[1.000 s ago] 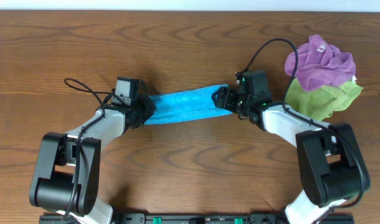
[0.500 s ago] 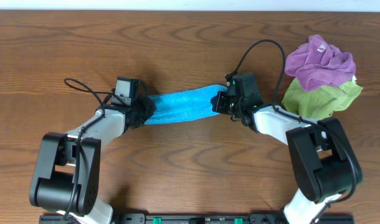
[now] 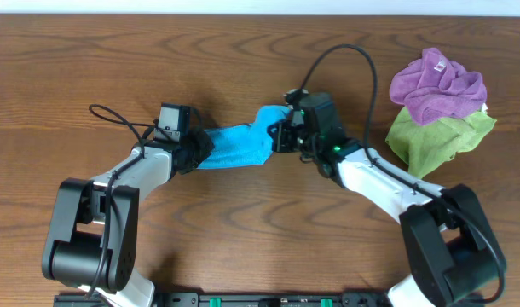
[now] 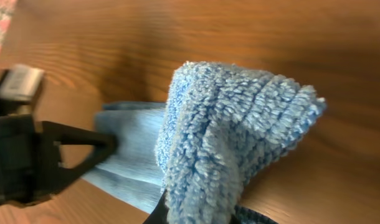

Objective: Fold the cloth
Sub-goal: 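Fold the strip's right end toward the left gripper with the right gripper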

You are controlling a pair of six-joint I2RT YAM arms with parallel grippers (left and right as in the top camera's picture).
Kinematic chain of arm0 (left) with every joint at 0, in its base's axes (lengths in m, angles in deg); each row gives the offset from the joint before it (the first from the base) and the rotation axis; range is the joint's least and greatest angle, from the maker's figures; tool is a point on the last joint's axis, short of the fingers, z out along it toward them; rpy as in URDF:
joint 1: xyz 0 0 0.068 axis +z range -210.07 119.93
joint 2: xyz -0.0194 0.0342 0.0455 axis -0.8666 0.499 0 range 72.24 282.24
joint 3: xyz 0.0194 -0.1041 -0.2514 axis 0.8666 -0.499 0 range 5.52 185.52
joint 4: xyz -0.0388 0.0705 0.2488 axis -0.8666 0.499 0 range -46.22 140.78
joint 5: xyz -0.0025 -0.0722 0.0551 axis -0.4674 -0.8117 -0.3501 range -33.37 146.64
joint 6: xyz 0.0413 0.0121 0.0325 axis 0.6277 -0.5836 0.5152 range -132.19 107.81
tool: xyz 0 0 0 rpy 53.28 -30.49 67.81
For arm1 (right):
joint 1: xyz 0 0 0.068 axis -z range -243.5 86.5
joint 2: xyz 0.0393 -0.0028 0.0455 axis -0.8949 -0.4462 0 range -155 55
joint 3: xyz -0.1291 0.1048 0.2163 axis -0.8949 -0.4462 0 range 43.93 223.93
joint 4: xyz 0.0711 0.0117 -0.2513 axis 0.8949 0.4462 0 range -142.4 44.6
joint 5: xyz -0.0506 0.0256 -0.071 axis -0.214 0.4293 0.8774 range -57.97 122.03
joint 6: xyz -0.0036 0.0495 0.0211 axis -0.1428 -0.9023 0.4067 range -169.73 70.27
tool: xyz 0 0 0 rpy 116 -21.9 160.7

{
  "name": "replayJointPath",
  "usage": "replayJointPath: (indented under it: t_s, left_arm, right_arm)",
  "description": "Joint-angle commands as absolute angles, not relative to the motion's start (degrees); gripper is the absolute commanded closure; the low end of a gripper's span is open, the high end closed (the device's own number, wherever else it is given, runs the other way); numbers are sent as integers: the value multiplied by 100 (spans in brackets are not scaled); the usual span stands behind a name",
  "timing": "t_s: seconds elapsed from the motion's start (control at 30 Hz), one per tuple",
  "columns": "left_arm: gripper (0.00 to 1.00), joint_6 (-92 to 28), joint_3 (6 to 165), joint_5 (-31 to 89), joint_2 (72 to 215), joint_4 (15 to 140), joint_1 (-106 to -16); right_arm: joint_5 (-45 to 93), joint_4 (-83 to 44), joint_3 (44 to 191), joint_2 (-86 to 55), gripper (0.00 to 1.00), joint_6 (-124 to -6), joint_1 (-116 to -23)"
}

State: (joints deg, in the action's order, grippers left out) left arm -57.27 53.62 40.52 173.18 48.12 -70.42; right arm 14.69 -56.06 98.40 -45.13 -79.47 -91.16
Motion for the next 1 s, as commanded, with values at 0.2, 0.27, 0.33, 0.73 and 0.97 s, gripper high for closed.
replayJointPath:
  t_s: [0.2, 0.27, 0.33, 0.73, 0.97]
  left_arm:
    - [94, -5648, 5456, 4163, 17476, 4851, -7057]
    - [94, -5646, 5456, 4163, 17476, 4851, -7059]
    - [94, -5646, 5456, 4163, 17476, 4849, -7059]
    - [94, -5585, 5456, 3997, 17268, 4925, -6919]
    - [94, -5449, 5456, 3866, 16617, 5070, -6696]
  right_arm:
    - [2111, -5606, 10369, -4557, 99, -7680, -9958]
    - [2135, -5613, 10417, -4669, 99, -7663, -10095]
    - [2135, -5643, 10481, -4802, 99, -7663, -10207]
    - [2402, -5639, 10870, -5412, 99, -7519, -10644]
    - [2669, -5685, 10872, -5468, 99, -7427, -10709]
